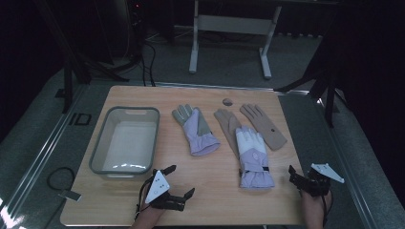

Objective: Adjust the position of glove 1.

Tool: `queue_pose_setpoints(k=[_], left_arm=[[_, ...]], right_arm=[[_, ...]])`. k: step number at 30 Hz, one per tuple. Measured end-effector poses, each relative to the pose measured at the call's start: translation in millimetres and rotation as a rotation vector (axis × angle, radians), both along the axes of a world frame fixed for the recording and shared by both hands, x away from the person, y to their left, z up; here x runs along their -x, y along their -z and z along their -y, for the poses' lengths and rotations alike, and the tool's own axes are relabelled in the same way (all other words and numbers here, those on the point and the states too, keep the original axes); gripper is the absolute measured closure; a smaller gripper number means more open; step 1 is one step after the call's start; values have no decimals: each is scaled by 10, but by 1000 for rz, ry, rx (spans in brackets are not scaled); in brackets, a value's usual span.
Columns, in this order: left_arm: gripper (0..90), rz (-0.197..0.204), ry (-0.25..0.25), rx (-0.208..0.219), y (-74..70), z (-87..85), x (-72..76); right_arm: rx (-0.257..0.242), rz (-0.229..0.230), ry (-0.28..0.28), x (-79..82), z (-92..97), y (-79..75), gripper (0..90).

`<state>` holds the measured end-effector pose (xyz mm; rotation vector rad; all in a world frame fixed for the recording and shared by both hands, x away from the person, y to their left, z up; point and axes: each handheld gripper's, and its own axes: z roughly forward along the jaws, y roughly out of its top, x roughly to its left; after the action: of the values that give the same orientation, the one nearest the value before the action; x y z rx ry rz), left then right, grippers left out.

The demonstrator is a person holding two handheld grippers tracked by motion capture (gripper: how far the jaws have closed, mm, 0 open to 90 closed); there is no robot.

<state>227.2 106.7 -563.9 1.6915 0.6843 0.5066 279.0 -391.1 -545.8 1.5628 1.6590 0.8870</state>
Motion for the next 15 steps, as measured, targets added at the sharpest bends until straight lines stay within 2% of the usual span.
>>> queue_pose_setpoints(k=[5, 6, 9, 10, 12, 13, 15], left_arm=[[0, 6, -1, 1, 1, 0, 6], [0, 11, 1, 0, 2, 0, 11], [0, 17, -2, 3, 3, -3, 17], [0, 20, 0, 9, 5, -5, 21], [0, 22, -3, 8, 5, -6, 24], [0, 22, -4, 8, 5, -5, 25], [0, 23, -4, 5, 5, -2, 26]], right_arm=[[-8, -8, -10, -9, -7, -78, 115], [6, -19, -36, -36, -42, -174, 113], [18, -8, -46, -52, -65, -244, 113], [41, 14, -36, -57, -81, -318, 113], [61, 18, -27, -65, -92, -361, 135], [33, -32, -75, -123, -78, -462, 141], [19, -65, -89, -176, -74, -539, 152]])
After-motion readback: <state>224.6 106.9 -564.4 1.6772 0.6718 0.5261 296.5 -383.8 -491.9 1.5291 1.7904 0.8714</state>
